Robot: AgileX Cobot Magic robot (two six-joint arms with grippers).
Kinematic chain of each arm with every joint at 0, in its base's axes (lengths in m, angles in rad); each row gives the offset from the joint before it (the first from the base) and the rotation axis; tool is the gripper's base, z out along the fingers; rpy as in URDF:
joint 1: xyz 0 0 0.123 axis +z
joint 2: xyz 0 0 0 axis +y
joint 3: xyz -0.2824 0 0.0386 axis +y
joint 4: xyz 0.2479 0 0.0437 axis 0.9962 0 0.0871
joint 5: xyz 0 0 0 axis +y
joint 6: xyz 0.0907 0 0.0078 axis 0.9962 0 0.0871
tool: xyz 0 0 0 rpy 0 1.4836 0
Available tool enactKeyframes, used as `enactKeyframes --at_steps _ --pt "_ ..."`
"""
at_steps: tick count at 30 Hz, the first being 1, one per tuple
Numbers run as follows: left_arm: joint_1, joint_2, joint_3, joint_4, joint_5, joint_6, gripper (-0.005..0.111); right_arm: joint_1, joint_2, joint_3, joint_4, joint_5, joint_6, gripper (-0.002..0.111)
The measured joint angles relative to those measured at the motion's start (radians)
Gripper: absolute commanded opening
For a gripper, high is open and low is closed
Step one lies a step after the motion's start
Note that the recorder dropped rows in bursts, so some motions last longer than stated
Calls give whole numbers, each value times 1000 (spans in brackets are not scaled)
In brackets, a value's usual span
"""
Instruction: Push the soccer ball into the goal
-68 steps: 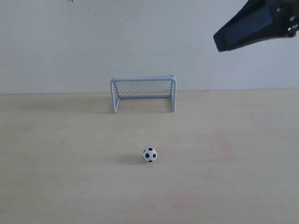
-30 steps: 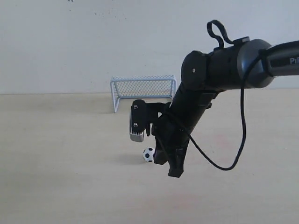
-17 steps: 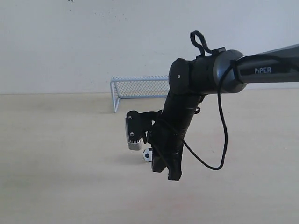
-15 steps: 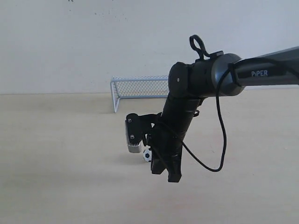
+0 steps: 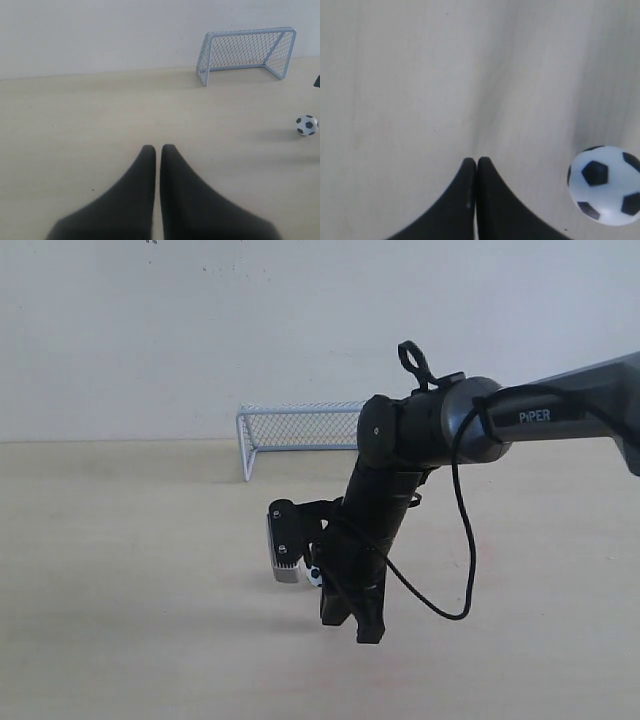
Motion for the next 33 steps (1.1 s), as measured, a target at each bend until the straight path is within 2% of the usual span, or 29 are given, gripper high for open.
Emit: enactKeyframes --at_steps 12,15,18,22,26,33 --pt "0 0 0 0 0 0 4 0 2 0 2 -39 -2 0" --pt "0 0 0 0 0 0 4 1 9 -2 -66 -203 12 0" --pt "0 0 0 0 0 0 4 1 3 -35 -288 -472 278 0" --pt "0 0 0 0 0 0 4 4 -99 -55 -515 -613 578 0" --pt "0 0 0 0 0 0 4 10 -174 -65 -583 -555 687 0" --pt "0 0 0 0 0 0 4 10 -169 -17 -603 -268 706 0"
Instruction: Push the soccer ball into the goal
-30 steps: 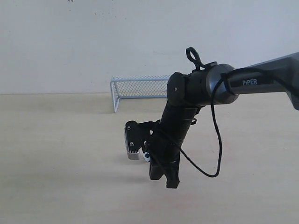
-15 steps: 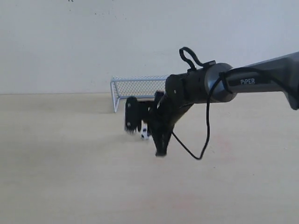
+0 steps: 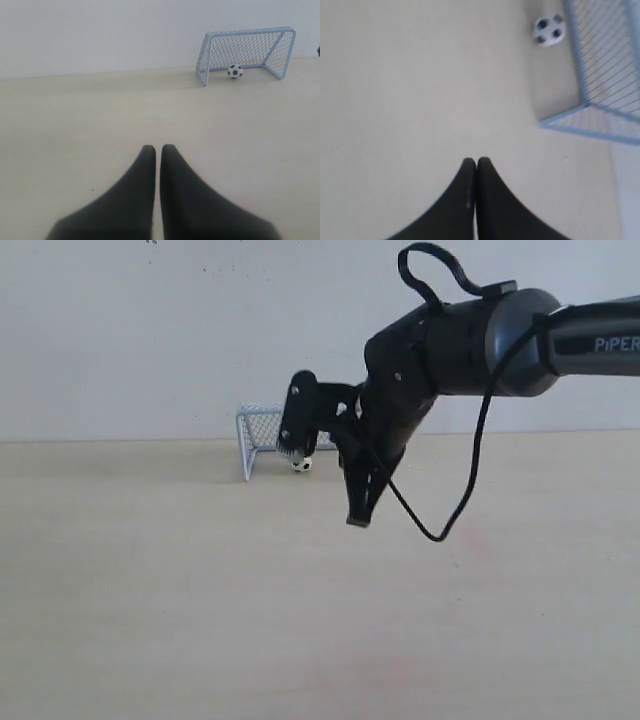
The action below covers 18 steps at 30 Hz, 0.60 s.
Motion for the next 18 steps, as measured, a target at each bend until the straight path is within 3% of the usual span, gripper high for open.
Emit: enactKeyframes --at_steps 8,18 --pt "0 0 0 0 0 0 4 0 -25 178 67 165 54 0" --pt "0 0 0 0 0 0 4 0 -148 242 397 337 67 0"
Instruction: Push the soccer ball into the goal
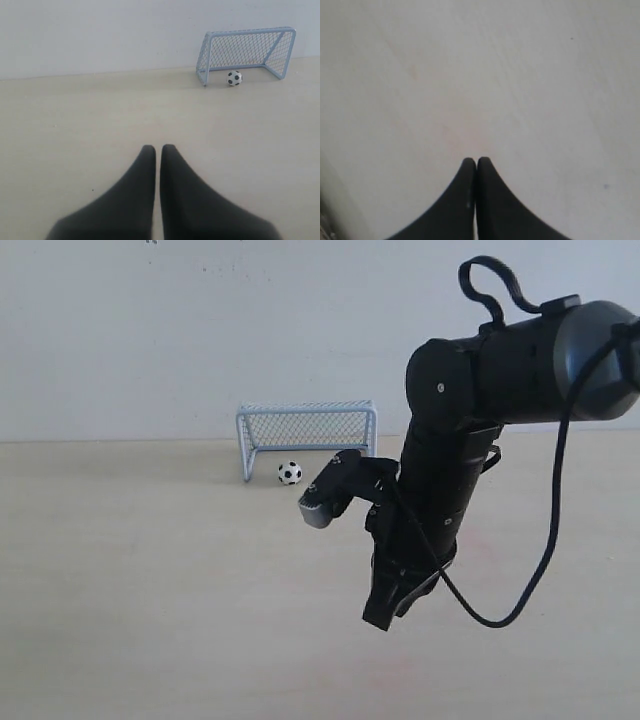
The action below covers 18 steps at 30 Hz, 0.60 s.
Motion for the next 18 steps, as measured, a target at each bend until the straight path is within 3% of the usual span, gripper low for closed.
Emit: enactKeyframes --at_steps 6,18 --pt "0 0 0 0 0 0 4 0 -10 2 99 9 2 0" --pt "0 0 0 0 0 0 4 0 -10 4 113 0 2 0"
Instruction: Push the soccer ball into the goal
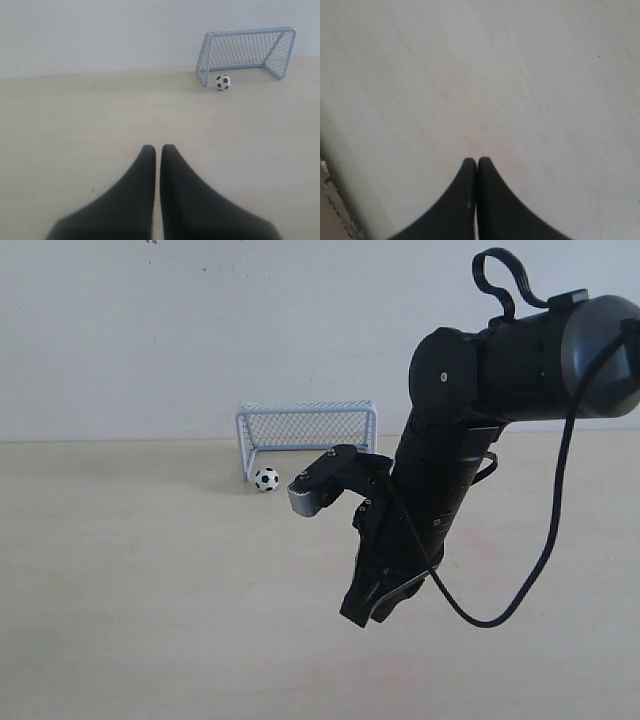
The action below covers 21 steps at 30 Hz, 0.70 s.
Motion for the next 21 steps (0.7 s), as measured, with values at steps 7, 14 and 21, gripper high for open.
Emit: enactKeyframes --at_steps 7,14,21 --pt "0 0 0 0 0 0 4 0 0 0 0 -2 1 0" --pt "0 0 0 0 0 0 4 0 -19 2 22 2 71 0" --pt "0 0 0 0 0 0 4 0 -173 124 76 -230 90 0"
